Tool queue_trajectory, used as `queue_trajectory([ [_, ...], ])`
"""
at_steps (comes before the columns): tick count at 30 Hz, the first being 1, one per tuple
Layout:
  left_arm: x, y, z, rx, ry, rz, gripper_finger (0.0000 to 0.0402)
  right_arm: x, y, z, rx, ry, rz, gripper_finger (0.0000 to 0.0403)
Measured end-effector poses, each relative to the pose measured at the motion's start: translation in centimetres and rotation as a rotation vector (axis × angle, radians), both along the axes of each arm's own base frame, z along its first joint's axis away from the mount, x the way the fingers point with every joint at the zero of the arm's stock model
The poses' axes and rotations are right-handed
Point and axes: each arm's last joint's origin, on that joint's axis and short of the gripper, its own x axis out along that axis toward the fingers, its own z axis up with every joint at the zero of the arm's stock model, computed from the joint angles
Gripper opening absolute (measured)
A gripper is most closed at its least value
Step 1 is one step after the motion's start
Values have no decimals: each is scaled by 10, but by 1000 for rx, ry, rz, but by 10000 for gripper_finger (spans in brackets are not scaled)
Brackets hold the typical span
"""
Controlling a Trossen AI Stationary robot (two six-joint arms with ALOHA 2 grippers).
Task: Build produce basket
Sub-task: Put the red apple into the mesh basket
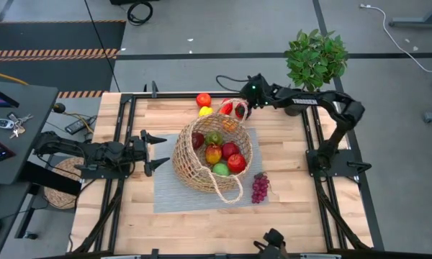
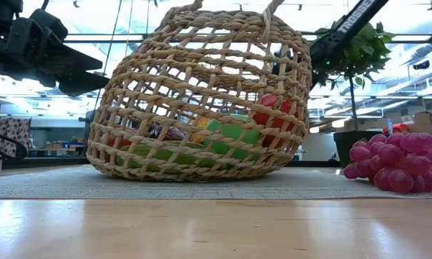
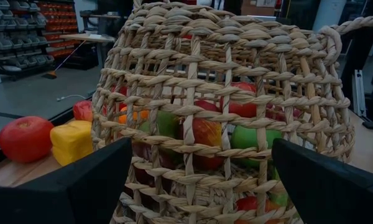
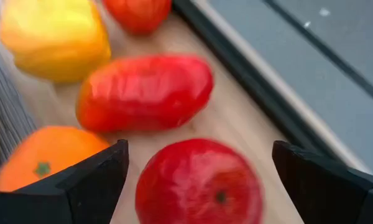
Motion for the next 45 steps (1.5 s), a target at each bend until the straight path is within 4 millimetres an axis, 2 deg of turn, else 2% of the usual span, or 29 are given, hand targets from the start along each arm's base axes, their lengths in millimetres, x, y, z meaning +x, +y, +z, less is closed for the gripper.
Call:
queue_trajectory([
  [5, 0, 0, 0, 0, 0, 0, 394, 5, -1, -24, 36, 74, -8, 398],
  [10, 0, 0, 0, 0, 0, 0, 394, 9, -2, -33, 70, 74, -31, 399],
  [17, 0, 0, 0, 0, 0, 0, 394, 8, -2, -34, 94, 65, -54, 393],
  [28, 0, 0, 0, 0, 0, 0, 394, 6, 1, -32, 114, 64, -79, 362],
  [31, 0, 0, 0, 0, 0, 0, 394, 3, 5, -21, 109, 51, -81, 362],
  [37, 0, 0, 0, 0, 0, 0, 394, -2, 17, 28, 18, -90, -70, 362],
  [45, 0, 0, 0, 0, 0, 0, 394, -17, 56, 106, -173, -322, -23, 362],
])
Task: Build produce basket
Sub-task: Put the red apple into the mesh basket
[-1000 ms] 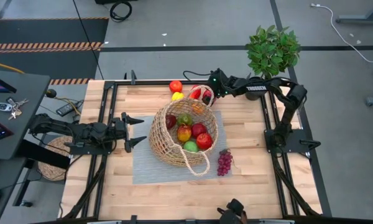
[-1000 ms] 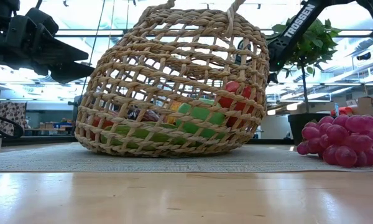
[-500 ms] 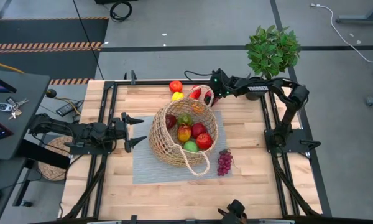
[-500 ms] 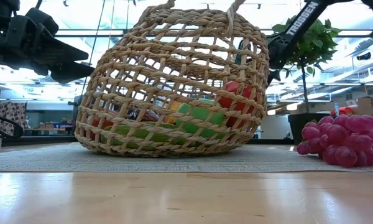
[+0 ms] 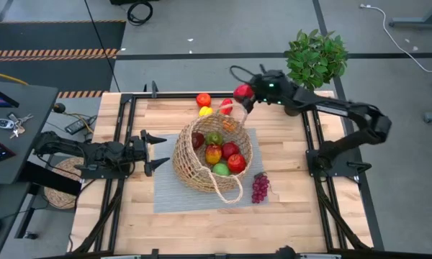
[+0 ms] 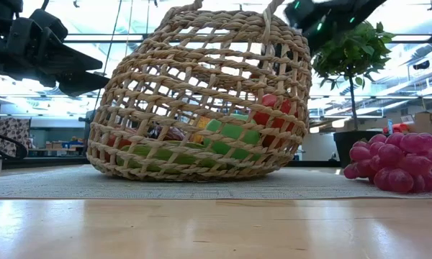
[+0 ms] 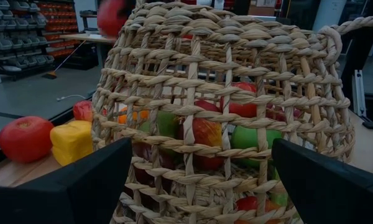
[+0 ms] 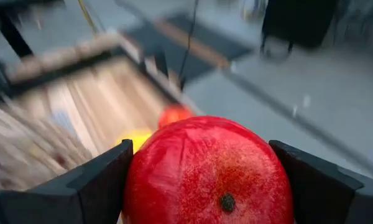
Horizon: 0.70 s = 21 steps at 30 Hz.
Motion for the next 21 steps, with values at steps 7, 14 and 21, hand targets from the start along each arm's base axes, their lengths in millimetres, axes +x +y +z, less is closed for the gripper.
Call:
queue_trajectory([
  [7, 0, 0, 0, 0, 0, 0, 394, -27, 39, 63, -186, -247, 40, 362],
  [14, 0, 0, 0, 0, 0, 0, 394, -50, 70, 95, -247, -403, 130, 362],
  [21, 0, 0, 0, 0, 0, 0, 394, -47, 87, 96, -260, -400, 239, 363],
])
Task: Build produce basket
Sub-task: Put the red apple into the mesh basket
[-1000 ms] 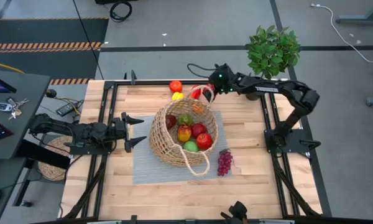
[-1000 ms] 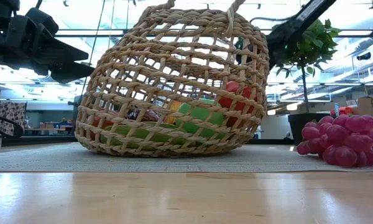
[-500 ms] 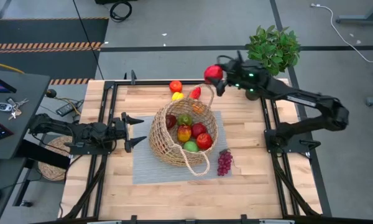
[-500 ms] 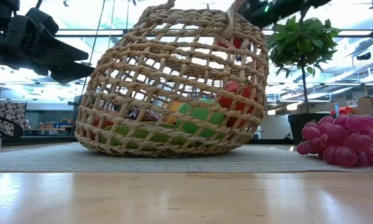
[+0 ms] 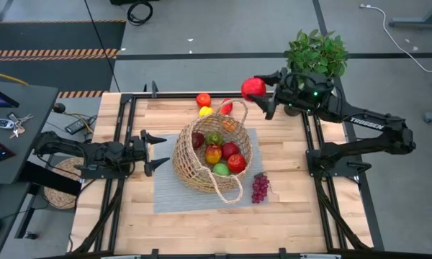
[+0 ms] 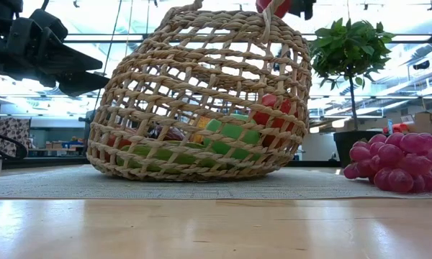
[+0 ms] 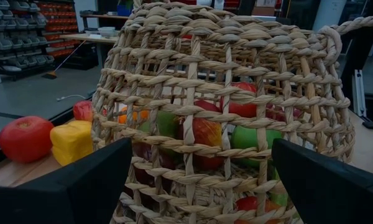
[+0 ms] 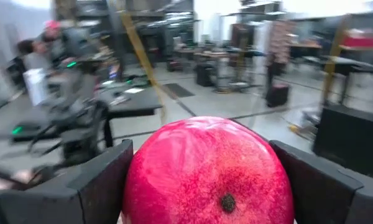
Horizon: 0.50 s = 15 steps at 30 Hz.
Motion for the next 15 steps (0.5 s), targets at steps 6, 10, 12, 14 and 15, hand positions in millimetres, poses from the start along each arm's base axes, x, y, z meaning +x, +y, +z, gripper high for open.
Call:
queue_trajectory([
  [6, 0, 0, 0, 0, 0, 0, 394, 23, 24, -11, -187, 107, 118, 363],
  [10, 0, 0, 0, 0, 0, 0, 394, 37, 42, -17, -402, 189, 130, 364],
  [12, 0, 0, 0, 0, 0, 0, 394, 43, 51, -20, -517, 222, 132, 364],
  [14, 0, 0, 0, 0, 0, 0, 394, 48, 59, -22, -634, 255, 128, 364],
  [15, 0, 0, 0, 0, 0, 0, 394, 51, 63, -24, -689, 280, 125, 364],
])
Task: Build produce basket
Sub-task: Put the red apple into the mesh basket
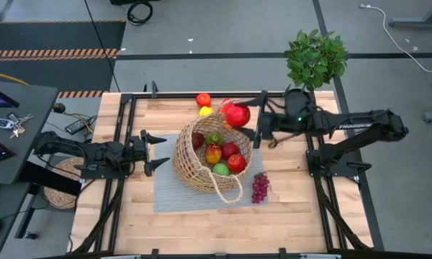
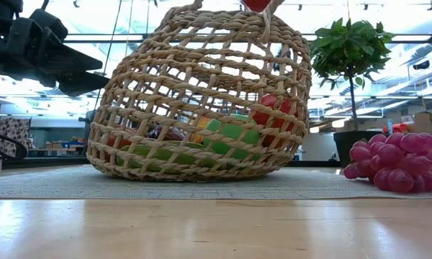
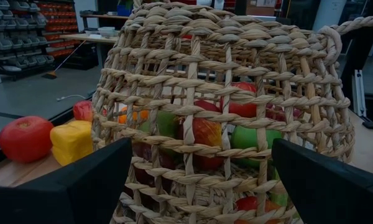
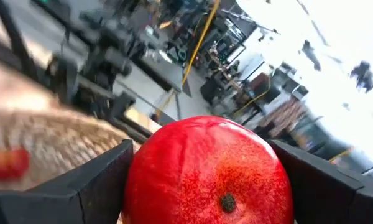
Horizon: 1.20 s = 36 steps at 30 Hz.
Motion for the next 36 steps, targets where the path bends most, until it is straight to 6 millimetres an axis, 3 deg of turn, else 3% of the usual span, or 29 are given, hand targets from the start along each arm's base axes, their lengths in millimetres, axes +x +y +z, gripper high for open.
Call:
queue_trajectory([
  [4, 0, 0, 0, 0, 0, 0, 394, 9, 11, -8, -197, 81, -8, 364],
  [14, 0, 0, 0, 0, 0, 0, 394, 22, 33, -23, -412, 187, 15, 364],
  [25, 0, 0, 0, 0, -1, 0, 394, 37, 34, -37, -383, 211, 36, 364],
  [36, 0, 0, 0, 0, -1, 0, 394, 75, 26, -76, -325, 248, 148, 364],
])
